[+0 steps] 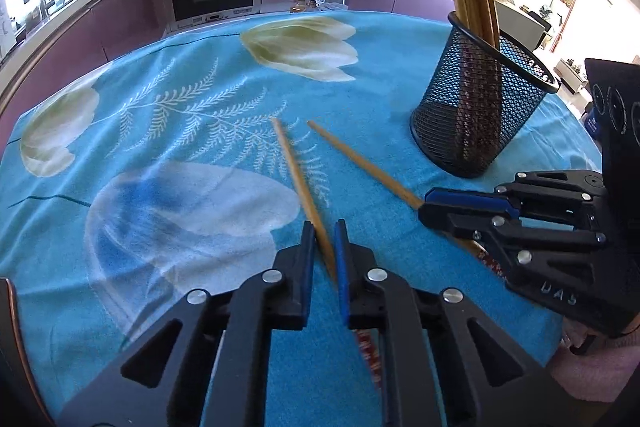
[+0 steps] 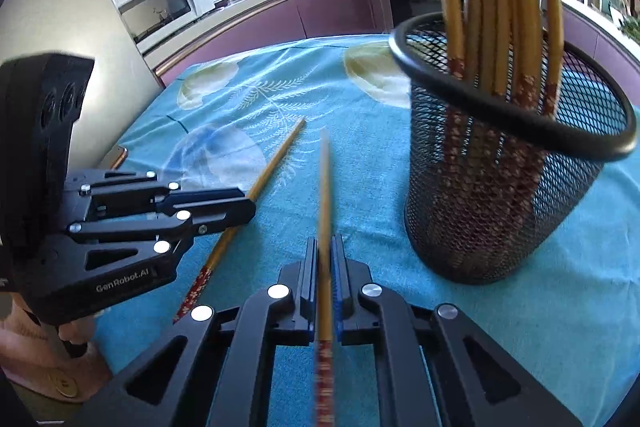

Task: Organize utensils
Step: 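Close the right gripper on one loose wooden chopstick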

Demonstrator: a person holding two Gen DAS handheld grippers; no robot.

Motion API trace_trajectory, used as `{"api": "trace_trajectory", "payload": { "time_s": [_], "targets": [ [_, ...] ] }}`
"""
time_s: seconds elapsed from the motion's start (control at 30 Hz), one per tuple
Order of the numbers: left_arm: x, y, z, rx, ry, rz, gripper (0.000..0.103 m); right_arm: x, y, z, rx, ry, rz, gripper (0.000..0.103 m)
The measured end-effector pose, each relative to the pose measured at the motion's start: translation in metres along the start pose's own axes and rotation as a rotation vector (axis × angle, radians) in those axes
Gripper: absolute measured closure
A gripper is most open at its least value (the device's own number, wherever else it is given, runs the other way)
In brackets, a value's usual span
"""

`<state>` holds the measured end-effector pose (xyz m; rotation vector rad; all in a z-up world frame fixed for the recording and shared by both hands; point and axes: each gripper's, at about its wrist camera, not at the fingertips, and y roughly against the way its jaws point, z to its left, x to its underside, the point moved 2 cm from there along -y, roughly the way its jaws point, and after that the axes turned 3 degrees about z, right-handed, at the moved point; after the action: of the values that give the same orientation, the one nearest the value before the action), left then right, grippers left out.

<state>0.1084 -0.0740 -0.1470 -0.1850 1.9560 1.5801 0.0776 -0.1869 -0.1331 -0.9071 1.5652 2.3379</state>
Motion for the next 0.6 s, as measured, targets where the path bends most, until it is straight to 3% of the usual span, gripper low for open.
{"api": "trace_trajectory", "payload": {
  "time_s": [0.2,0.37,0.43,0.6],
  "targets": [
    [0.007,0.004,-0.003,0.014,0.011,0.005,0.095,0.0,0.012,0.0,-0.044,-0.008,-0.027,0.097],
    [0.011,0.003,-0.012,0.023,-0.021,0.017,0.095,0.0,0.003,0.008,-0.057,0.023,0.012,0.097],
    [0.011,0.002,-0.013,0.02,-0.03,0.023,0.08,0.001,-0.001,0.009,-0.052,0.031,0.028,0.095],
    [0.006,-0.003,-0.014,0.01,-0.06,0.021,0.079,0.004,-0.003,0.013,-0.02,0.057,0.031,0.094]
  ]
}}
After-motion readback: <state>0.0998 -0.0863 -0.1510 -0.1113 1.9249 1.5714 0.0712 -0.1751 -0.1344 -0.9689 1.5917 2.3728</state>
